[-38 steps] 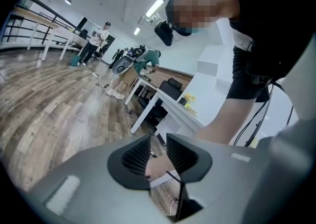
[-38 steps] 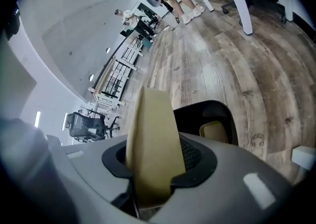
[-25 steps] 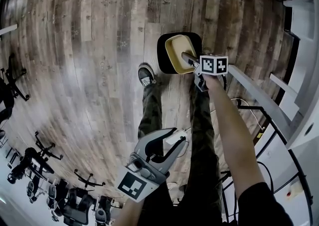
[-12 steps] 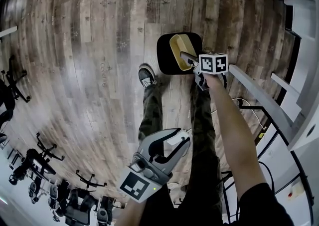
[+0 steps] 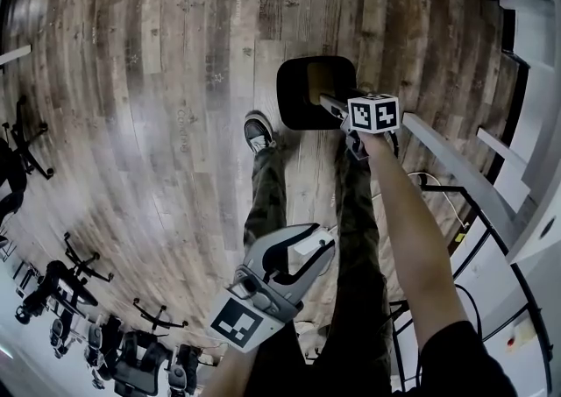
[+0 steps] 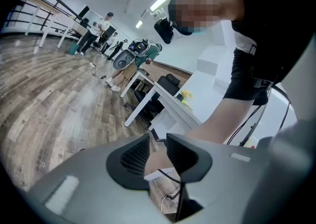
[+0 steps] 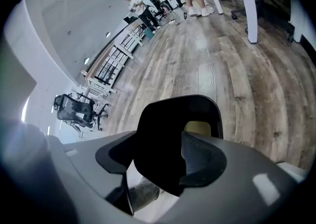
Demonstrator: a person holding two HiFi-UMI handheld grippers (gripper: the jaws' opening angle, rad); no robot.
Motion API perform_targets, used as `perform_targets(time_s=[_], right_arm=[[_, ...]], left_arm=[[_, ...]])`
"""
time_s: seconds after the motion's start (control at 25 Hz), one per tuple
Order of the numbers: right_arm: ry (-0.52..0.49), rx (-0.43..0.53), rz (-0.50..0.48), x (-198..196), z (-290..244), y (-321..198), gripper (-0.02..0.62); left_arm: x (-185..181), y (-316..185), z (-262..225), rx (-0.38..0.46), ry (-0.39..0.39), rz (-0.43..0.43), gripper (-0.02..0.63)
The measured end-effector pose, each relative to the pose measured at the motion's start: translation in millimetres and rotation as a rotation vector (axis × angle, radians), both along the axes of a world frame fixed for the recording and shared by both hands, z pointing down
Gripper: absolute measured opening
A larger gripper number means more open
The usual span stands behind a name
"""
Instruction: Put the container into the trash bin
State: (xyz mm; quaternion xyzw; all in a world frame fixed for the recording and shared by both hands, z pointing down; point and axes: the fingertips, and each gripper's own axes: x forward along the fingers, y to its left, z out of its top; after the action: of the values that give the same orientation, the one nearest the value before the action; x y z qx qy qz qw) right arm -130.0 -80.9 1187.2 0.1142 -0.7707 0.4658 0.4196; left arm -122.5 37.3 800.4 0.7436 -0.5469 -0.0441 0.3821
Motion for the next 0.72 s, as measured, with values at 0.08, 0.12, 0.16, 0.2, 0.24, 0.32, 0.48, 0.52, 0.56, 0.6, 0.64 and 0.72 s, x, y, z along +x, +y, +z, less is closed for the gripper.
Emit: perform_targets(time_s=[0.08, 0.12, 0.16, 0.2, 0.24, 0.32, 0.48, 0.52, 0.56, 0.6, 0.64, 0.72], right_arm=[[-0.003, -0.004, 0.001, -1, -3, 2, 0.295], [-0.006, -0.005, 0.002, -2, -4, 3, 0.295], [-0.012, -0.008, 0.004, -3, -6, 4, 0.295], [-0.017, -0.012, 0.006, -4, -8, 4, 0.295], [-0.016, -0.01, 0.005, -4, -10, 4, 0.295], [-0.004, 0.005, -0.006, -2, -16, 2, 0.295], [-0.005, 0.013, -0.006, -1, -32, 1, 0.296], [-0.01, 0.01, -0.001, -1, -37, 0, 0.296], [-0.015, 0.006, 0.005, -1, -42, 0, 0.295], [-0.021, -0.002, 0.008, 0, -48, 0, 0.293], [-0.031, -0.015, 0.009, 0, -55, 3, 0.287], [-0.055, -0.043, 0.007, 1, -71, 9, 0.265]], left_arm=[[-1, 2, 0, -0.001, -0.003, 0.001, 0.098], [-1, 2, -1, 0.0, -0.005, 0.002, 0.097], [-2, 2, -1, 0.001, -0.008, 0.002, 0.098], [-2, 1, -3, 0.002, -0.01, 0.003, 0.098], [-2, 0, -4, 0.004, -0.013, 0.005, 0.097], [-1, -2, -7, 0.004, -0.017, 0.011, 0.097], [0, -6, -16, -0.001, -0.025, 0.027, 0.097], [0, -8, -18, 0.0, -0.029, 0.033, 0.097], [1, -10, -21, 0.002, -0.031, 0.037, 0.097], [1, -12, -24, 0.003, -0.033, 0.041, 0.097], [2, -14, -27, 0.005, -0.036, 0.045, 0.097], [3, -20, -36, 0.014, -0.037, 0.055, 0.097]])
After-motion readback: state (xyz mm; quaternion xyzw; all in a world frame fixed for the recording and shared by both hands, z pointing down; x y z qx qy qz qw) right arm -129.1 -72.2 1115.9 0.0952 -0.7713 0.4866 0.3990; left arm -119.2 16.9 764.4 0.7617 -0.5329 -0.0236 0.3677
